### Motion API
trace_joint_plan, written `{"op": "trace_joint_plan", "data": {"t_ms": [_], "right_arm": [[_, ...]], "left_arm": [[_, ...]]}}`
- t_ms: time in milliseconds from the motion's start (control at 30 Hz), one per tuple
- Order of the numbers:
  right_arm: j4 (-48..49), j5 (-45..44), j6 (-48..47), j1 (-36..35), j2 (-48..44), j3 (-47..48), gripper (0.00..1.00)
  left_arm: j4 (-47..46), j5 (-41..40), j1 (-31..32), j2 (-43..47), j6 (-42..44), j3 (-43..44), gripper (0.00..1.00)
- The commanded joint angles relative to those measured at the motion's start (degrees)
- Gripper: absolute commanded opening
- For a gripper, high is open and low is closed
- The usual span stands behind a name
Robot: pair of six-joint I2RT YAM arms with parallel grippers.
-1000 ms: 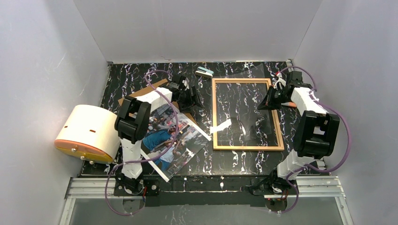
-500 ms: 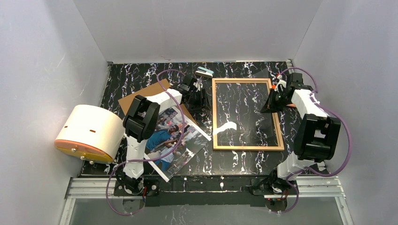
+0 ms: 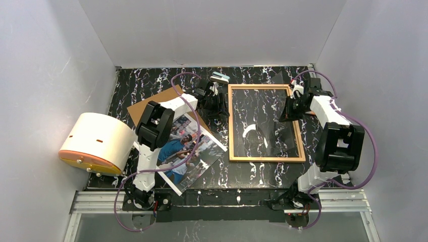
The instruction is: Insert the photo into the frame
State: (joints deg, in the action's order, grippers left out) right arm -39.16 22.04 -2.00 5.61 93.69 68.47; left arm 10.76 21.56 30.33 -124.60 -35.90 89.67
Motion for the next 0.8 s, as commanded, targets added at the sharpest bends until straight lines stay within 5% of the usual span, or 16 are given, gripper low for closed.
{"op": "trace_joint_plan", "data": {"t_ms": [0, 367, 767], "right_arm": [[1.2, 0.2, -2.7, -0.3, -0.4, 1.4, 0.01], [0.8, -7.9, -1.1, -0.3, -0.8, 1.4, 0.01], [1.6, -3.6, 0.3, -0.3, -1.0, 0.5, 0.01]], "left_arm": [[1.4, 0.2, 0.4, -1.3, 1.2, 1.9, 0.55], [2.4, -0.2, 0.6, -3.3, 1.0, 3.3, 0.55], [3.0, -0.4, 0.8, -4.9, 0.4, 3.4, 0.57]]}}
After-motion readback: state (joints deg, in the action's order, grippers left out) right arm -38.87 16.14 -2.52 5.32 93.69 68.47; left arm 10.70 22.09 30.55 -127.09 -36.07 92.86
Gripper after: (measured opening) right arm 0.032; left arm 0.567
